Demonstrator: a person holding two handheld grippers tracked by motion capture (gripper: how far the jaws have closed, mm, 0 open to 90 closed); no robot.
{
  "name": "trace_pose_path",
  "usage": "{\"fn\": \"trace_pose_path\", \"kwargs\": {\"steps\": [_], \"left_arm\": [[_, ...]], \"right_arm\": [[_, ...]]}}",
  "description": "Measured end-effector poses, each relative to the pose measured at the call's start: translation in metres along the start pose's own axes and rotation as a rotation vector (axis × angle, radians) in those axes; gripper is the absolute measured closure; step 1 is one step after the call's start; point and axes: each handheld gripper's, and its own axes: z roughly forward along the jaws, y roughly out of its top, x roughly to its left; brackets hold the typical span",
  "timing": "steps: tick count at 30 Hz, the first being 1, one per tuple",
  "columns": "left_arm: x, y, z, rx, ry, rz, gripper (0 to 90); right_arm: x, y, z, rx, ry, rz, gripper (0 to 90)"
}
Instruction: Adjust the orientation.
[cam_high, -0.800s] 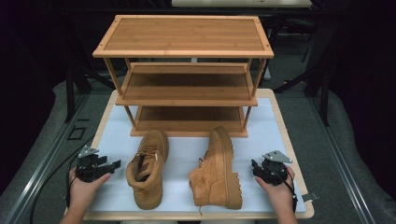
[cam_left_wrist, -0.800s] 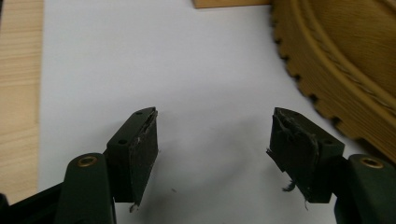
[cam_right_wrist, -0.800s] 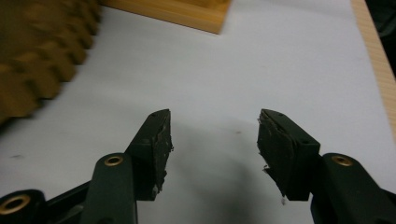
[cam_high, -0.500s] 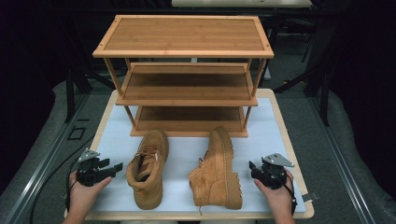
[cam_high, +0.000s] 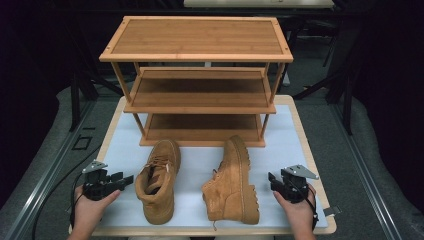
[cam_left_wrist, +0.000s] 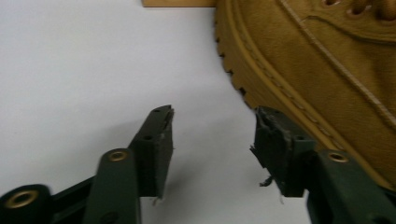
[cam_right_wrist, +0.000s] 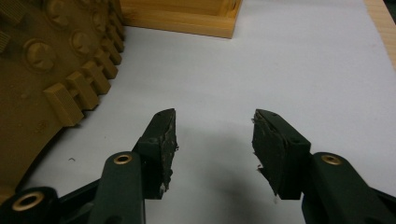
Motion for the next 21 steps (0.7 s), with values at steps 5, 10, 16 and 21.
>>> {"fn": "trace_pose_path", "kwargs": {"steps": [5, 10, 16, 21], "left_arm": [[-0.013, 0.008, -0.013, 0.02, -0.039, 0.041, 54.0], [-0.026, 0.023, -0.034, 0.009, -0.064, 0.042, 53.8], [-0.049, 0.042, -0.056, -0.045, -0.117, 0.041, 53.9], [-0.071, 0.055, -0.066, -0.07, -0.14, 0.079, 53.1]], "right_arm": [[0.001, 0.0, 0.0, 0.013, 0.015, -0.001, 49.2], [0.001, 0.001, -0.002, 0.004, 0.013, 0.004, 49.3], [-0.002, 0.001, -0.003, -0.008, 0.013, 0.026, 49.3], [-0.002, 0.0, -0.004, -0.009, 0.015, 0.035, 49.3]]}}
